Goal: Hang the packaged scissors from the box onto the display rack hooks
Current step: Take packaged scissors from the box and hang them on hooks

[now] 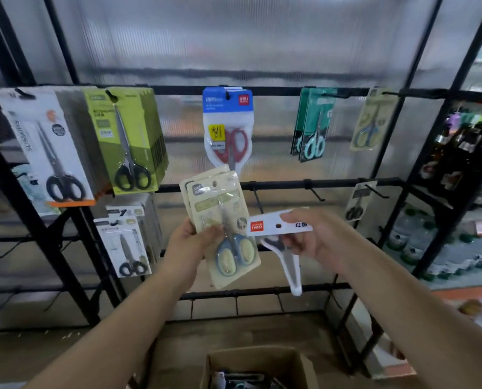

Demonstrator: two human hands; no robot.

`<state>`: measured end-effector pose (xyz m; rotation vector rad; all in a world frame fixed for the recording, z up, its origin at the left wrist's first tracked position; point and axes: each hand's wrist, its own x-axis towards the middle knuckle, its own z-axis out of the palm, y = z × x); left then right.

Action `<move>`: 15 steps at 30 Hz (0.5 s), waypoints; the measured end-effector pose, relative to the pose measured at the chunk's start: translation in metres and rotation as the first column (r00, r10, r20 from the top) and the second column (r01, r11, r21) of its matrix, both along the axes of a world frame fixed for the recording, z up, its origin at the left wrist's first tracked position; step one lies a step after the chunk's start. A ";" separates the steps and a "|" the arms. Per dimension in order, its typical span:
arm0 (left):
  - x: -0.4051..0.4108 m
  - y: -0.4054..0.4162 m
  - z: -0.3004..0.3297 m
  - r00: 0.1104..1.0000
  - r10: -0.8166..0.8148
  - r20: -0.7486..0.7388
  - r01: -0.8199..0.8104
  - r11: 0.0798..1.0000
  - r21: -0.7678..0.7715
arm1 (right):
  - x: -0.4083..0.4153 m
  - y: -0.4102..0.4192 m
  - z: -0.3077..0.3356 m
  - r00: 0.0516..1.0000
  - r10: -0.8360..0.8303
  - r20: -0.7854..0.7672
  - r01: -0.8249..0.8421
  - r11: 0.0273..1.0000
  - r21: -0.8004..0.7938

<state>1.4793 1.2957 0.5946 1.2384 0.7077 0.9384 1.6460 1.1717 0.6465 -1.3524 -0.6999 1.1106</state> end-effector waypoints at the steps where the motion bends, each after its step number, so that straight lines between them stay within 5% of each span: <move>1: -0.001 0.002 0.004 1.000 -0.007 0.002 0.007 1.000 0.015 | -0.002 -0.002 0.010 0.999 0.046 0.001 -0.046 0.999 0.012; 6: 0.001 0.005 0.026 0.997 -0.073 0.032 0.073 0.997 0.013 | -0.016 0.003 0.047 0.968 0.205 -0.147 -0.198 0.978 0.061; 15: -0.005 -0.005 0.042 0.937 -0.322 0.136 0.335 0.938 -0.087 | -0.029 0.046 0.064 0.905 0.054 -0.423 0.006 0.990 0.138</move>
